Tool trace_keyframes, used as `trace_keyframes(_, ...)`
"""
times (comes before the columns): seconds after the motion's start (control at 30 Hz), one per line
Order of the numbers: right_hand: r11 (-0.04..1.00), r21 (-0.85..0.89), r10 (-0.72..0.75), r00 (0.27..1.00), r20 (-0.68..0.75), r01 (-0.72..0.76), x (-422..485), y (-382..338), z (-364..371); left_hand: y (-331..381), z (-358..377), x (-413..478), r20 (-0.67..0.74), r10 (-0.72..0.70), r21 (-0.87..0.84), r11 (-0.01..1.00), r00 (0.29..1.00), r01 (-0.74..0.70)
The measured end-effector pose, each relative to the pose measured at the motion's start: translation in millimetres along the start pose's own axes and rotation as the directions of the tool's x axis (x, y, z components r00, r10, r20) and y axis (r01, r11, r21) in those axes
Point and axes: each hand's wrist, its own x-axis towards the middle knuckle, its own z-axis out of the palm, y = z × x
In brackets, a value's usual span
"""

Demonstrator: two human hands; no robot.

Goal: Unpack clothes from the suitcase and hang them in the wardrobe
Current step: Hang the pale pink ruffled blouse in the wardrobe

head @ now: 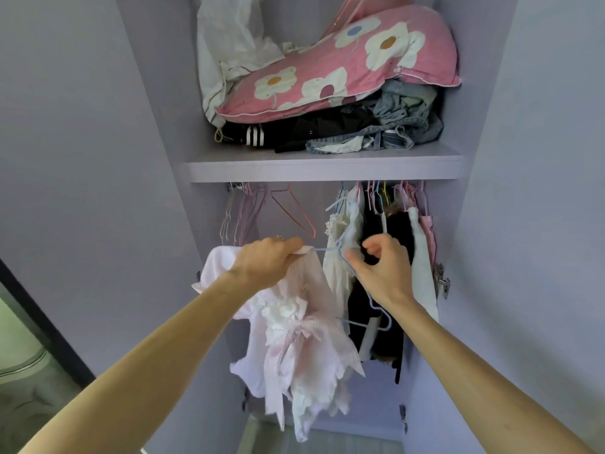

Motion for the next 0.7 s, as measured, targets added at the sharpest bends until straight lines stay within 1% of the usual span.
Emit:
trace_keyframes(0.03,0.999,-0.02,-0.034,0.998,-0.045,0.033,-3.7,5.8,-1.7,-2.9,-5.3,2.0,-0.026,0.003,0.028,1.0,1.0,-0.002)
trace_keyframes(0.07,0.999,-0.022,-0.026,1.0,-0.011,0.025,-7.3,9.7,-3.6,-4.8,-11.6,4.0,-0.051,0.002,0.051,0.999,0.999,0.0)
trace_keyframes(0.1,1.0,-0.027,0.014,0.996,0.085,-0.011,-10.6,13.9,-2.8,-6.8,-17.8,5.0,-0.073,-0.004,0.066,0.998,0.997,0.009)
trace_keyframes(0.13,0.997,-0.056,0.071,0.972,0.226,-0.06,-12.7,16.7,-0.3,-9.5,-24.5,7.2,-0.097,-0.02,0.077,0.997,0.995,0.028)
trace_keyframes(0.17,0.99,-0.111,0.124,0.92,0.372,-0.089,-15.1,20.0,5.0,-12.7,-30.5,9.6,-0.131,-0.035,0.076,0.996,0.991,0.046)
trace_keyframes(0.2,0.981,-0.176,0.16,0.857,0.49,-0.082,-18.2,24.6,12.1,-15.5,-37.0,12.1,-0.168,-0.056,0.061,0.996,0.984,0.067)
trace_keyframes(0.23,0.971,-0.229,0.188,0.795,0.577,-0.064,-23.1,30.0,20.7,-17.3,-43.1,13.9,-0.206,-0.072,0.037,0.996,0.976,0.082)
trace_keyframes(0.27,0.964,-0.258,0.215,0.746,0.631,-0.06,-28.5,34.1,29.5,-18.4,-49.0,15.7,-0.243,-0.09,0.007,0.995,0.966,0.095)
trace_keyframes(0.33,0.961,-0.256,0.252,0.695,0.674,-0.101,-35.6,38.0,47.3,-21.7,-61.1,19.0,-0.315,-0.113,-0.045,0.993,0.942,0.105)
trace_keyframes(0.4,0.967,-0.241,0.233,0.69,0.685,-0.088,-36.6,26.1,60.1,-25.2,-74.3,19.4,-0.358,-0.135,-0.09,0.99,0.924,0.11)
trace_keyframes(0.43,0.97,-0.23,0.214,0.7,0.681,-0.074,-32.8,19.7,66.5,-26.7,-81.0,19.1,-0.377,-0.145,-0.108,0.988,0.915,0.112)
trace_keyframes(0.5,0.97,-0.242,0.181,0.753,0.632,-0.03,-26.0,-0.4,78.0,-33.1,-93.0,14.6,-0.409,-0.154,-0.125,0.986,0.899,0.112)
trace_keyframes(0.57,0.955,-0.294,0.184,0.822,0.539,-0.02,-19.1,-13.4,86.7,-37.8,-100.9,8.6,-0.434,-0.164,-0.135,0.984,0.886,0.116)
trace_keyframes(0.6,0.955,-0.295,0.177,0.84,0.513,-0.021,-16.8,-16.7,90.6,-39.2,-103.4,5.2,-0.44,-0.176,-0.145,0.982,0.88,0.124)
trace_keyframes(0.63,0.96,-0.278,0.168,0.838,0.519,-0.021,-13.1,-16.1,96.8,-41.6,-106.1,1.0,-0.446,-0.194,-0.162,0.978,0.874,0.134)
trace_keyframes(0.7,0.969,-0.246,0.143,0.808,0.572,0.002,-9.2,-9.5,108.5,-43.9,-110.6,-4.1,-0.452,-0.223,-0.189,0.97,0.863,0.151)
